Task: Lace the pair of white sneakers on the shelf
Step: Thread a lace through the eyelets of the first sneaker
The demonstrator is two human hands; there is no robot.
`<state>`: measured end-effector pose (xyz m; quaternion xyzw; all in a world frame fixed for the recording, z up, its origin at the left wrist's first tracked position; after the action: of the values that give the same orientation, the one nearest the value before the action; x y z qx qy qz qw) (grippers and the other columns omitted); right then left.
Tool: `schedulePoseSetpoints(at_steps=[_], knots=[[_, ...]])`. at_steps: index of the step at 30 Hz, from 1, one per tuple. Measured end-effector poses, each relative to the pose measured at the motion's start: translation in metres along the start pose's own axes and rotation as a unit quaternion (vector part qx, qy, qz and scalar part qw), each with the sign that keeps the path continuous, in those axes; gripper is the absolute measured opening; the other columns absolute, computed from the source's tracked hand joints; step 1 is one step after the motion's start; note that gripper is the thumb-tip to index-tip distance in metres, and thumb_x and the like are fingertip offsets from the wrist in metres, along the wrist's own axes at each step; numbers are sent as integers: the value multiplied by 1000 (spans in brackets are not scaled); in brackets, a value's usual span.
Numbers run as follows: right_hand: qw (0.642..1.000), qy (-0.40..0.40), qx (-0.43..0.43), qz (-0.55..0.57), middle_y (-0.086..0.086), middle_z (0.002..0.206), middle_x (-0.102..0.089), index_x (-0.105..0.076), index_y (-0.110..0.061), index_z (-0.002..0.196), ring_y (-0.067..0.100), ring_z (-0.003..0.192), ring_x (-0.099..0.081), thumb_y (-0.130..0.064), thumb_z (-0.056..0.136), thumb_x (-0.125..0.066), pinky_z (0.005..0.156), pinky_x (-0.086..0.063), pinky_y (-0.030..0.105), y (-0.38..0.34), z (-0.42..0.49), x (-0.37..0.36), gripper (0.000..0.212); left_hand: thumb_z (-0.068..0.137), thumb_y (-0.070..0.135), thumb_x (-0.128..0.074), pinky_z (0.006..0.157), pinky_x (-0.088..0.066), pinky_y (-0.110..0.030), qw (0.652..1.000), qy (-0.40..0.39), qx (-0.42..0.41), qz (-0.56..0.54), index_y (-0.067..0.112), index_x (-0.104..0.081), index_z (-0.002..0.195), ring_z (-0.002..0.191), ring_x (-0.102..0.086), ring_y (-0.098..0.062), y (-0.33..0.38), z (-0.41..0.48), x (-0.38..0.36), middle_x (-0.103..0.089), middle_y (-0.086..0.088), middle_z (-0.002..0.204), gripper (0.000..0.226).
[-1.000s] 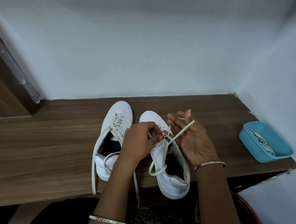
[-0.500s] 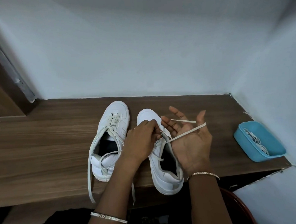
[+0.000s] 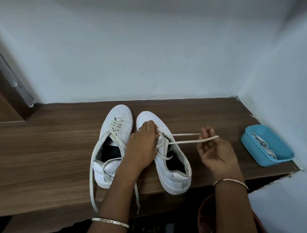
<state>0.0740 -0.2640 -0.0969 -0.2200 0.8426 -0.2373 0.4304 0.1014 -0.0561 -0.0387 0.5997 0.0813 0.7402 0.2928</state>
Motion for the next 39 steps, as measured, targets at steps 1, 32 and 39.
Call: schedulePoseSetpoints(at_steps=[1, 32, 39], knots=[[1000, 8, -7, 5, 3, 69, -73, -63, -11, 93, 4, 46, -63, -8, 100, -50, 42, -48, 17, -2, 0, 5, 15, 93, 11, -53, 68, -43, -38, 1000, 2, 0, -10, 17, -40, 99, 82, -57, -24, 0, 0, 0, -53, -1, 99, 15], [445, -133, 338, -819, -22, 75, -46, -77, -44, 89, 8, 96, -47, -54, 71, -82, 81, -34, 34, 3, -60, -113, 22, 95, 35, -64, 58, -44, -27, 969, 41, 101, -224, 23, -66, 81, 56, -56, 0, -21, 0, 33, -65, 11, 71, 19], [418, -85, 364, -828, -11, 86, -41, -77, -40, 99, 19, 102, -50, -40, 88, -67, 79, -30, 34, 13, -58, -115, 15, 76, 53, -77, 64, -47, -28, 981, -48, 91, -163, 31, -64, 78, 70, -55, -4, -9, -7, 32, -61, 10, 80, 26]])
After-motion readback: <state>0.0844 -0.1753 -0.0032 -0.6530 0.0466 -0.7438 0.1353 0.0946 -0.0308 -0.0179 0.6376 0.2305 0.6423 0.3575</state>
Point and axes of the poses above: each hand's wrist, its own z-axis towards the middle knuckle, its own x-axis out of the back of the hand, y = z × x, the point moved 10 cm from there along z, towards the middle knuckle
